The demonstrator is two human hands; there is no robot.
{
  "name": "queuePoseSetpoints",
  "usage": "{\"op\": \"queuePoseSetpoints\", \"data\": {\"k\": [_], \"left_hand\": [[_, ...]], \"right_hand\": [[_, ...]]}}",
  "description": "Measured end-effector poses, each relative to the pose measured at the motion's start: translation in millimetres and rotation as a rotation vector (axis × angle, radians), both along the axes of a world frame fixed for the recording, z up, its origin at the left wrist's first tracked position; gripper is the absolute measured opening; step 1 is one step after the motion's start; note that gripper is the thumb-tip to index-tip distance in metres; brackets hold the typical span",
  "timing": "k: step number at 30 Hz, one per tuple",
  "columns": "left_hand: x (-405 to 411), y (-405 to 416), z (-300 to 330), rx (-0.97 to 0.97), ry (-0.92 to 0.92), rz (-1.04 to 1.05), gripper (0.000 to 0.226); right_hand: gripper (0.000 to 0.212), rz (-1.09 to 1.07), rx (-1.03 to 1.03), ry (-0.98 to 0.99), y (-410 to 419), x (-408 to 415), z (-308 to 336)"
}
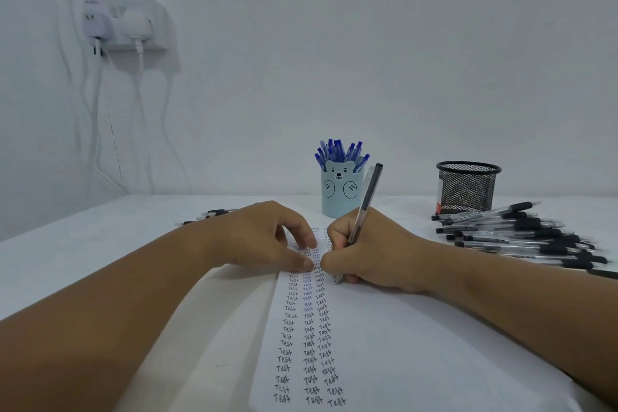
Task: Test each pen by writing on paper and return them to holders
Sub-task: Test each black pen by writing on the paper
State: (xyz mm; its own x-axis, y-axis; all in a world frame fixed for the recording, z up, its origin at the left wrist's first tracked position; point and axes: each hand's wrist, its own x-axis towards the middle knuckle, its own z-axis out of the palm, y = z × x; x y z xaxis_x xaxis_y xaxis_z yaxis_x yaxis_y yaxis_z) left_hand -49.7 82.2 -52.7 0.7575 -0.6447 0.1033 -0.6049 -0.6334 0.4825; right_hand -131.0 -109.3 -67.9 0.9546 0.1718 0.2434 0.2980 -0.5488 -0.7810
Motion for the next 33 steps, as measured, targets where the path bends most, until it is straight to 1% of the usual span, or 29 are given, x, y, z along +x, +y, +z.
{"op": "queuePoseSetpoints", "data": {"k": [5, 10, 14, 16, 22, 28, 33], "left_hand": [[-0.2, 0.1, -0.4, -0.006, 0.010, -0.004, 0.025], [-0.6, -0.3, -0.2, -0.007, 0.009, 0.000, 0.026], [-1.1, -0.2, 0.1, -0.006, 0.008, -0.004, 0.027], [-1.4, -0.1, 0.1, -0.008, 0.007, -0.005, 0.027], [-2.1, -0.1, -0.1, -0.006, 0.008, -0.005, 0.026], [-3.0, -0.6, 0.5, -0.012, 0.008, 0.002, 0.025], [-3.4, -0.3, 1.2, -0.016, 0.016, -0.009, 0.024]], "right_hand": [[0.025, 0.008, -0.015, -0.006, 1.0, -1.0, 0.1], [0.029, 0.021, -0.008, 0.021, 0.0, 0.7, -0.2], [0.041, 0.016, 0.053, 0.029, -1.6, 0.5, -1.5], [0.043, 0.018, 0.049, 0.025, -1.3, 0.5, -2.2], [0.034, 0.029, 0.008, 0.002, 0.3, 0.2, -1.9], [0.038, 0.024, -0.044, -0.040, -0.4, -0.1, -0.7], [0.037, 0.027, 0.029, -0.014, -2.6, 0.4, -1.5]]}}
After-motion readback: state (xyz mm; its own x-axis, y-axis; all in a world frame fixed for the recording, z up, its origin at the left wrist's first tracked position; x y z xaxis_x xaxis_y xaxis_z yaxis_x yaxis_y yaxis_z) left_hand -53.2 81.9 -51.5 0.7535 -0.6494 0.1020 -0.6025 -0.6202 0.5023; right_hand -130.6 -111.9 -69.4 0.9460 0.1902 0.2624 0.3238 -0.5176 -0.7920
